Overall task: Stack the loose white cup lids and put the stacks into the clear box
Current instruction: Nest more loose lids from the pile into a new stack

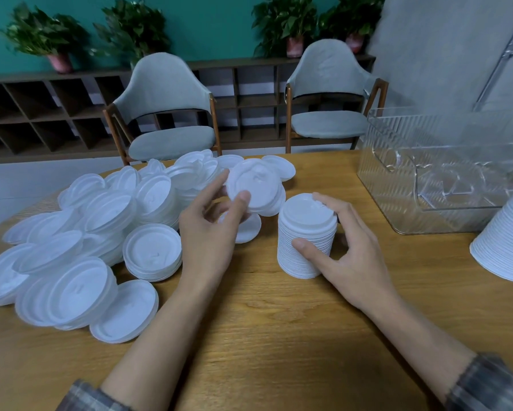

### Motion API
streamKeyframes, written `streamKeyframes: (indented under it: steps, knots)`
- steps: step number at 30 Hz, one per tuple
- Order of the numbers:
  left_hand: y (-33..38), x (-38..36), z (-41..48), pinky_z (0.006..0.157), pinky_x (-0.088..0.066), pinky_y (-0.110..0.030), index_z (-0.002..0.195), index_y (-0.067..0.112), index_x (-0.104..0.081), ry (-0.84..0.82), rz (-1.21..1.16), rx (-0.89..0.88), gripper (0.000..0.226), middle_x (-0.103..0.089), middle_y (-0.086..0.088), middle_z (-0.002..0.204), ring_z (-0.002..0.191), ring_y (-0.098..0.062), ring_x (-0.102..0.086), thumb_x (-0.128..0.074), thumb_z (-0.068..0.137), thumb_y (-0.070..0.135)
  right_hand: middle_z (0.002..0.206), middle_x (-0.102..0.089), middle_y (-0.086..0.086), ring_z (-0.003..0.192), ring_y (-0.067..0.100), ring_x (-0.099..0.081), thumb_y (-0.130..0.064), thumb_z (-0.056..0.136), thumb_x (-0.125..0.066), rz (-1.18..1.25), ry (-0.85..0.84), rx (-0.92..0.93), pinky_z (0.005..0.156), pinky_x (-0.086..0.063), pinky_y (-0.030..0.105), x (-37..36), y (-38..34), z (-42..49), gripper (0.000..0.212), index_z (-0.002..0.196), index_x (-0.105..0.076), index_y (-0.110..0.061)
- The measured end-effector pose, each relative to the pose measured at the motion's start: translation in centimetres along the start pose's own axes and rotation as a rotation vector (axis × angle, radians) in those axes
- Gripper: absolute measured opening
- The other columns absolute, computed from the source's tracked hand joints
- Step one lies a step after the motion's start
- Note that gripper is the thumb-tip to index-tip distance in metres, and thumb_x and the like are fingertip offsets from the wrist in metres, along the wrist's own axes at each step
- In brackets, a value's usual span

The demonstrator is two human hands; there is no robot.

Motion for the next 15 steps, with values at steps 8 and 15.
streamKeyframes:
  steps: [8,15]
  knots:
    - [-0.2,-3.0,-1.1,0.087,-0.06,-0.03,0.128,0.023,-0.074,-0.221,-0.033,0.056,0.039,-0.075,-0.013,0.111,0.09,-0.007,-0.069,-0.078,0.09,0.03,0.149,-0.049,-0.025,0.138,0.0,-0.048,-0.052,0.083,-0.078,0.057,-0.011,-0.02,0.11,-0.047,0.033,-0.4,0.2,-0.1,0.086,0.157,-0.034,-0.043]
    - [-0.5,-3.9,-1.6,0.083,-0.054,-0.028,0.119,0.031,-0.079,-0.255,0.067,-0.032,0.039,-0.069,-0.001,0.095,0.086,-0.008,-0.062,-0.077,0.084,0.046,0.15,-0.049,-0.024,0.139,0.003,-0.048,-0.053,0.083,-0.077,0.063,-0.028,-0.01,0.111,-0.049,0.042,-0.6,0.0,-0.1,0.086,0.156,-0.032,-0.047]
Point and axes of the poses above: each hand's wrist, its own z-axis towards the middle knuckle, its own x-axis out of the back of the hand, y = z × x, the point moved 7 cm from there along z, towards the middle knuckle
